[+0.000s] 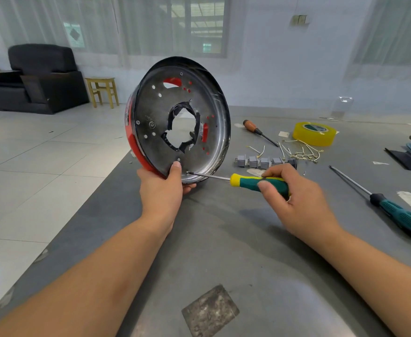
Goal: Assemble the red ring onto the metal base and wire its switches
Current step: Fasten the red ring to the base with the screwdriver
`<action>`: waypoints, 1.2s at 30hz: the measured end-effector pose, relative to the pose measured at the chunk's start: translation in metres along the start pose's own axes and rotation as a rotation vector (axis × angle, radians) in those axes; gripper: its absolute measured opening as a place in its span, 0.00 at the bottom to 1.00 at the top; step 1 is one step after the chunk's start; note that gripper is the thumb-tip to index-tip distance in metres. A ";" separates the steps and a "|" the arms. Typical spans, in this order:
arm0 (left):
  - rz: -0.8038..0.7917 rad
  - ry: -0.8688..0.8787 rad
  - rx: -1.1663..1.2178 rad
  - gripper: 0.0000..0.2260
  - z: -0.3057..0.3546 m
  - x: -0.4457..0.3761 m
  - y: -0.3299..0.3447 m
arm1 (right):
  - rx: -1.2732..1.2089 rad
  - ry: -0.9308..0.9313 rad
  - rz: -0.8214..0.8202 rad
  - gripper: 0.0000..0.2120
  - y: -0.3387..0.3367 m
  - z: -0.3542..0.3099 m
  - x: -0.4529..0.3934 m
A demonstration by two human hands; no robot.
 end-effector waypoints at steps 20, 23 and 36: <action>0.066 -0.008 -0.144 0.12 0.002 -0.001 -0.005 | 0.146 -0.238 -0.098 0.13 -0.002 -0.035 0.004; 0.043 0.016 -0.196 0.12 0.001 -0.001 -0.004 | 0.213 -0.139 -0.030 0.24 -0.002 -0.035 0.004; 0.030 -0.001 -0.236 0.12 0.002 -0.001 -0.004 | -0.022 0.040 -0.032 0.15 0.000 -0.027 0.004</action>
Point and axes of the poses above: each hand's wrist, its own x-axis away from the middle knuckle, its own y-axis out of the palm, z = x × y, the point moved 4 cm from there along -x, towards the middle knuckle, and after that the axes turned 2 degrees about -x, right-handed, at the moved point
